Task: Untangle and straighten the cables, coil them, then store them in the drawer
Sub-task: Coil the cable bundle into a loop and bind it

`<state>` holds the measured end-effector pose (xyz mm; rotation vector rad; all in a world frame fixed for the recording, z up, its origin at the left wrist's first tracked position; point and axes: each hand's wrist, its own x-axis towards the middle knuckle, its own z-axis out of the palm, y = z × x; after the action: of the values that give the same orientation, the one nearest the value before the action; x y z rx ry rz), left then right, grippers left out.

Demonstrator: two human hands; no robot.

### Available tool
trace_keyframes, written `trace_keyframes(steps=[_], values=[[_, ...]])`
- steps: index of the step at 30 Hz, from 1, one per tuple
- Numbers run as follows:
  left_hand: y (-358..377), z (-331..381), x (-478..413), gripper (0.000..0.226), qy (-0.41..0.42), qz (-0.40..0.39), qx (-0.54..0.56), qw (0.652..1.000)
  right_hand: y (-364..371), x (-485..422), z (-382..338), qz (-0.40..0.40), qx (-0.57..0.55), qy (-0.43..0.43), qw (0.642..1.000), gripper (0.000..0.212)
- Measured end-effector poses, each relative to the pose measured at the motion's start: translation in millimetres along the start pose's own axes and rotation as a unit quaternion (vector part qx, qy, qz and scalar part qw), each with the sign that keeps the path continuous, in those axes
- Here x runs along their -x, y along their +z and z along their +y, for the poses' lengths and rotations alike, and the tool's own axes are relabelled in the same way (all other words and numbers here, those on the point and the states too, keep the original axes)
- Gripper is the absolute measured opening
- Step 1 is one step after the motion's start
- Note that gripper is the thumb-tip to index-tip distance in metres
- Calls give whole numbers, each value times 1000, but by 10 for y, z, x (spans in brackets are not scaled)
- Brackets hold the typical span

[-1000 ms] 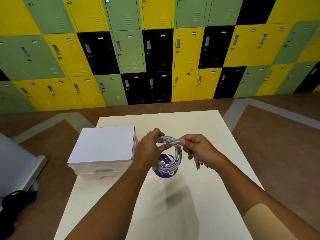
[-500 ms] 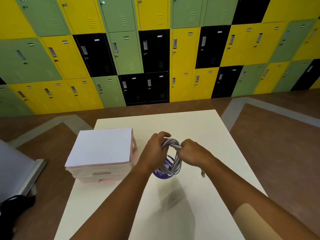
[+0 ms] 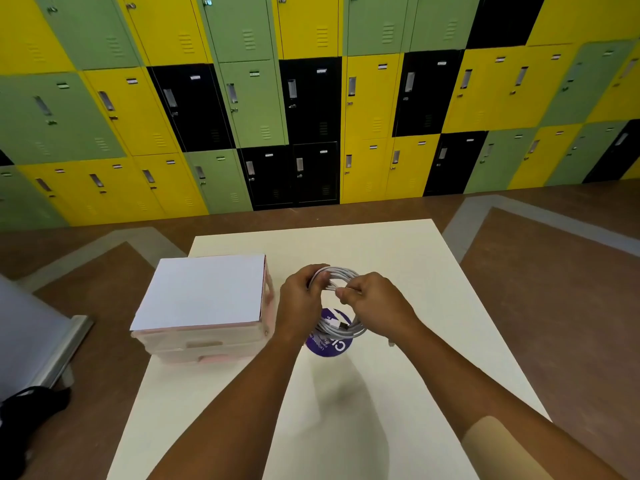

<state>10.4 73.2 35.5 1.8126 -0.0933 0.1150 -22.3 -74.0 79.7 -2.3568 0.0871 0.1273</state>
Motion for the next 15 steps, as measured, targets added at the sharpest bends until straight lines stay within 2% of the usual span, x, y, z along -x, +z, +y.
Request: trace_keyframes(steps=[5, 7, 10, 12, 15], values=[[-47, -24, 57, 18, -1, 7, -18, 1000, -45, 21, 5, -54, 0, -34, 998, 27], [-99, 11, 79, 20, 1, -14, -23, 1000, -137, -36, 31, -45, -4, -34, 998, 24], [-222, 36, 30, 16, -6, -65, -44, 997, -249, -128, 96, -11, 8, -53, 998, 24], [-301, 66, -28, 16, -29, -123, -41, 991, -305, -167, 152, 1, -35, -51, 998, 26], [-380, 158, -34, 18, -61, -201, -4, 978, -391, -213, 240, -29, -111, -51, 992, 27]])
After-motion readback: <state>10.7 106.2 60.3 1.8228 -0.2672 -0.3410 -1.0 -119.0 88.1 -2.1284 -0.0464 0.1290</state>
